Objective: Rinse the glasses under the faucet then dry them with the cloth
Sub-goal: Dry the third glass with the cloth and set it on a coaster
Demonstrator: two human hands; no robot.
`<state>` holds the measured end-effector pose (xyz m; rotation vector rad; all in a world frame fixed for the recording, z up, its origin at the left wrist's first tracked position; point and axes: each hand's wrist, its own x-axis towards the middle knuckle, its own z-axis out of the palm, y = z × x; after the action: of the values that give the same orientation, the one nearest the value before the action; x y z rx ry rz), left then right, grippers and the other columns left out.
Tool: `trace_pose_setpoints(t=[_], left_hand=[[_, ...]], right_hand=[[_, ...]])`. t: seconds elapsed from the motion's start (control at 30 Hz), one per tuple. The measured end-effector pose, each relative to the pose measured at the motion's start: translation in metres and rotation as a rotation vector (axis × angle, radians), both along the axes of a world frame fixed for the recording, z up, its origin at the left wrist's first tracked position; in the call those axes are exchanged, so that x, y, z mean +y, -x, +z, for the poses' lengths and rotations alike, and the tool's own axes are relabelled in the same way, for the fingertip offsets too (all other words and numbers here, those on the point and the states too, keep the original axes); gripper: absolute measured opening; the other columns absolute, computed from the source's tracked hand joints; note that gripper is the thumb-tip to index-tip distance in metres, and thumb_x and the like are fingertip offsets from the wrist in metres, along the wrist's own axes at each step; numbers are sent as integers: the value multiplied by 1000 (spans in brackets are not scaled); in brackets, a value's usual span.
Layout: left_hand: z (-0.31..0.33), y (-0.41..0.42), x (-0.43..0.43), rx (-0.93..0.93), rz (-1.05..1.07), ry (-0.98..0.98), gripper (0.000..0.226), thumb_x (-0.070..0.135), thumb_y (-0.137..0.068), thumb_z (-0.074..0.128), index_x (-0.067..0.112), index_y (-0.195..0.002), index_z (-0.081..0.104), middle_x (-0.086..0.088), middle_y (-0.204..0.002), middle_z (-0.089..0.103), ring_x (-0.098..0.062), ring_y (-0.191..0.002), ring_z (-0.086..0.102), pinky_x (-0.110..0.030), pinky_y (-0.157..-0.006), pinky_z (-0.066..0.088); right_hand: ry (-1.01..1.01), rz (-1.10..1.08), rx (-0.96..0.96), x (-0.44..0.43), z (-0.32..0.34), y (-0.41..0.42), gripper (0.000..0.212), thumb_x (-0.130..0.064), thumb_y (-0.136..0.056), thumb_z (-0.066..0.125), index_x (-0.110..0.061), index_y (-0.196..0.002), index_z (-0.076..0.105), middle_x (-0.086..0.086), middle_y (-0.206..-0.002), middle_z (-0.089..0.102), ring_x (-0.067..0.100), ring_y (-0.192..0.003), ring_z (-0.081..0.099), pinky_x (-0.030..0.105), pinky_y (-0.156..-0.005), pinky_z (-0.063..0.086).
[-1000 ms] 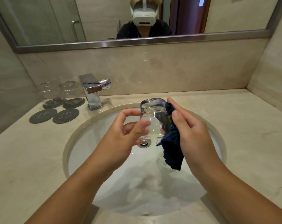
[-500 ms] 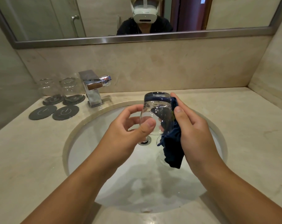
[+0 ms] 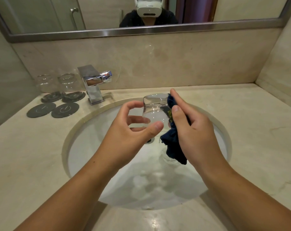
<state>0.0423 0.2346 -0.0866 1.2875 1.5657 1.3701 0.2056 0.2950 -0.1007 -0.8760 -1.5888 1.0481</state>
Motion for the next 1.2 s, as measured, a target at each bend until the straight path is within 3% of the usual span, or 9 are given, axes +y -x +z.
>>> trace_pose_setpoints(t=[0.13, 0.23, 0.37, 0.53, 0.67, 0.87, 1.0, 1.13, 1.2], left_hand=[[-1, 6, 1, -47, -46, 15, 59, 51, -78, 89, 49, -130, 60, 2, -114, 80, -18, -100, 80, -37, -90, 62], [-2, 11, 2, -84, -118, 48, 60, 49, -83, 86, 46, -136, 58, 0, -119, 81, -18, -109, 78, -37, -96, 60], [-3, 10, 3, 70, -100, 65, 46, 61, -81, 66, 69, -124, 52, 15, -121, 76, -2, -105, 75, -40, -99, 60], [-4, 7, 0, 88, -36, 8, 60, 60, -84, 72, 55, -141, 54, 14, -119, 73, -7, -104, 77, -37, -93, 63], [-2, 1, -1, 40, 2, -13, 73, 54, -71, 83, 39, -136, 54, 8, -118, 74, -7, -93, 79, -13, -65, 55], [-1, 6, 0, -73, -64, -3, 60, 50, -78, 84, 41, -132, 59, 4, -116, 81, -19, -102, 80, -39, -95, 62], [-4, 7, 3, -54, -68, -2, 59, 57, -74, 74, 40, -127, 54, 8, -115, 82, -14, -107, 78, -42, -100, 58], [-4, 5, 2, 86, -10, -13, 48, 65, -80, 67, 50, -124, 60, 14, -120, 74, -4, -101, 75, -21, -79, 53], [-3, 2, 0, 87, -2, -23, 54, 66, -79, 67, 48, -130, 60, 14, -121, 73, -3, -101, 75, -18, -74, 55]], right_hand=[[63, -14, 93, 5, 2, 1, 36, -30, -112, 50, -46, -141, 64, -30, -119, 74, -2, -113, 70, 26, -103, 54], [161, 8, 160, 9, 1, 2, 33, -29, -112, 50, -42, -137, 68, -24, -118, 77, 4, -114, 72, 44, -110, 53], [181, -19, 164, 12, -1, 2, 32, -30, -111, 53, -41, -137, 69, -28, -124, 73, -2, -120, 67, 39, -115, 47], [51, -43, 96, 5, 0, 2, 35, -31, -112, 51, -52, -137, 64, -23, -124, 68, 8, -112, 71, 37, -101, 59], [2, 27, 26, 0, 0, 0, 40, -27, -113, 47, -51, -143, 57, -33, -83, 75, -14, -67, 67, 4, -62, 51], [149, 29, 181, 7, 3, 3, 33, -28, -113, 50, -42, -136, 69, -17, -120, 78, 12, -112, 74, 49, -108, 54], [159, 5, 219, 9, 3, 1, 31, -29, -112, 52, -44, -131, 71, -15, -125, 77, 15, -119, 72, 50, -111, 52], [82, -41, 163, 6, 2, 2, 33, -33, -112, 52, -47, -137, 66, -27, -119, 75, 12, -111, 73, 49, -107, 55], [24, -31, 125, 2, 2, 3, 36, -31, -113, 50, -48, -142, 62, -33, -100, 76, 6, -93, 75, 33, -91, 63]])
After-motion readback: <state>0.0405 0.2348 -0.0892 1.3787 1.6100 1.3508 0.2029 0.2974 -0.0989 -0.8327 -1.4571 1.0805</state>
